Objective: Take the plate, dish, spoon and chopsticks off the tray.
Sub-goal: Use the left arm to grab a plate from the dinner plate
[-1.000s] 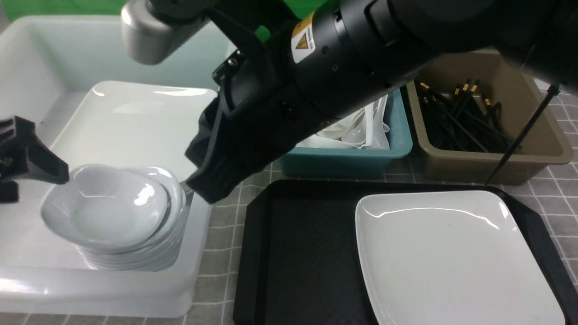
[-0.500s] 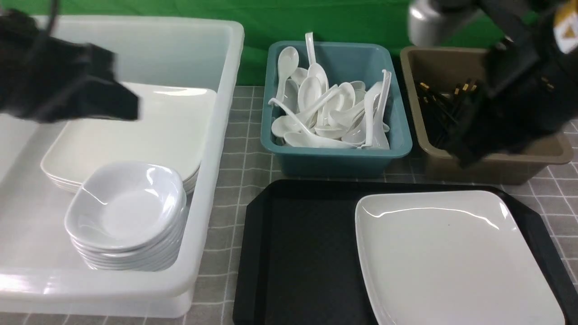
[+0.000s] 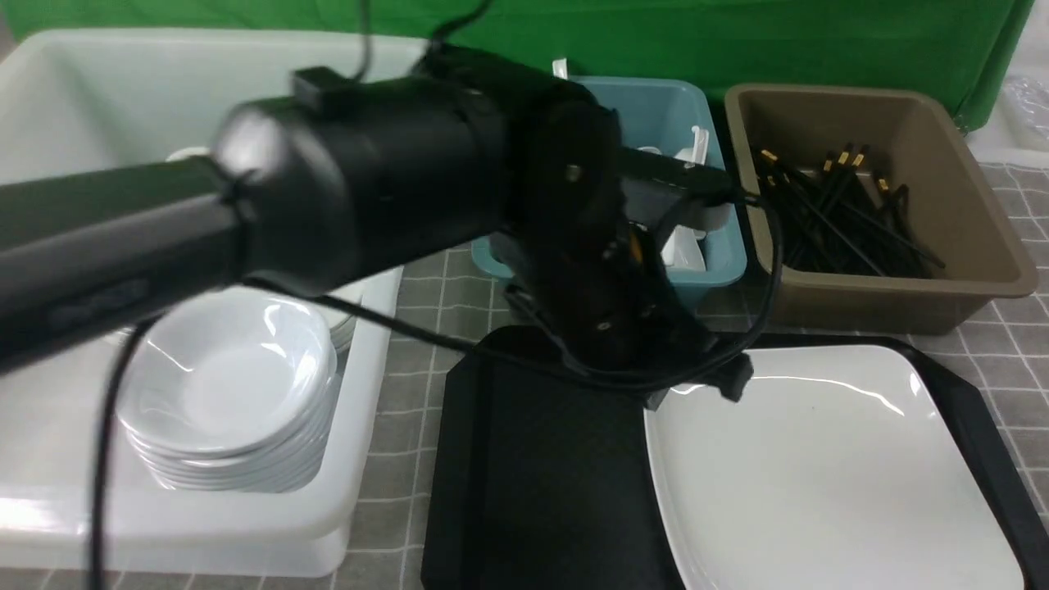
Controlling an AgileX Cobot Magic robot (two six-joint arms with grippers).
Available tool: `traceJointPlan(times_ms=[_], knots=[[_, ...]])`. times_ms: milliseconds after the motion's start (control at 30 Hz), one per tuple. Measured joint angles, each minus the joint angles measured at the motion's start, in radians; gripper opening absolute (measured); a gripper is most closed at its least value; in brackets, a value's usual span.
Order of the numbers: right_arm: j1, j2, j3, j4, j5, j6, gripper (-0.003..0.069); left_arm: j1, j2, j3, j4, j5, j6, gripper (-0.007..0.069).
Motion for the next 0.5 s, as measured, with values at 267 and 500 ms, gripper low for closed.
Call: traceJointPlan(times_ms=[267, 500], knots=[[0.0, -0.043, 0.002, 0.012, -0.009, 0.024, 0.003, 0.068, 0.282, -0.238, 0.026, 0.009, -0.017, 0.0368], [0.0, -0.043, 0.003, 0.058, -0.047, 0.023, 0.003, 0.088, 0.39, -0.305, 0.026, -0.023, 0.002, 0.0468]])
